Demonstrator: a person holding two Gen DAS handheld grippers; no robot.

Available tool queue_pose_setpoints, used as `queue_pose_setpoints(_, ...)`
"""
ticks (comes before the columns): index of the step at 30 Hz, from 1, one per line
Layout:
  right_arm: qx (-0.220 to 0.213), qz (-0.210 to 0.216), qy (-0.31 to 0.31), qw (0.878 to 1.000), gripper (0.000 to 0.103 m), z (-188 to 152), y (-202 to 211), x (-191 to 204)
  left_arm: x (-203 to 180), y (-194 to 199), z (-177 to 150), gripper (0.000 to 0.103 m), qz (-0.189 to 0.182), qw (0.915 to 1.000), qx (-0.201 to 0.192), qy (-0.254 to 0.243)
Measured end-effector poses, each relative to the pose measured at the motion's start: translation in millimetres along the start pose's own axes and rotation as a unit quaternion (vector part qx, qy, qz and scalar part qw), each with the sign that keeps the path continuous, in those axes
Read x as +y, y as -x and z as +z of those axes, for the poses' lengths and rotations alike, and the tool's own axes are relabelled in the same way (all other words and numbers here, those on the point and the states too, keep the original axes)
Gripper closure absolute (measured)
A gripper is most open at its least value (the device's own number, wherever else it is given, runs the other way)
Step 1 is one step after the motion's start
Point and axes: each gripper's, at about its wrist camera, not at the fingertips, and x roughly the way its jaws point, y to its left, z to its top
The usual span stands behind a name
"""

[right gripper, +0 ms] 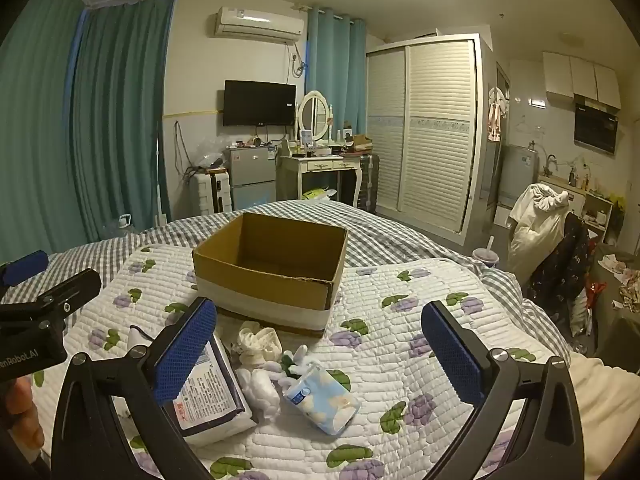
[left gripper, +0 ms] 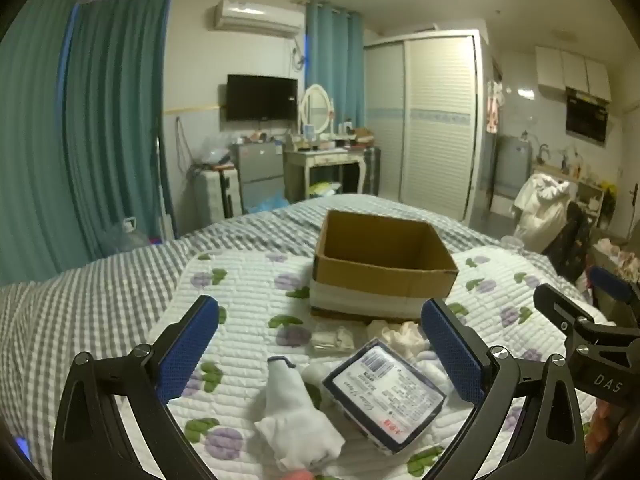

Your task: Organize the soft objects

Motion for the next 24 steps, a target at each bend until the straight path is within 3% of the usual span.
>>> queue_pose_setpoints(24,0.005,0.006,0.005,1.000,0.000,-4.9,-3.0,4.1,-2.7,3.0,-0.5,0.000,0.003,1.0000,-0.002,0.000)
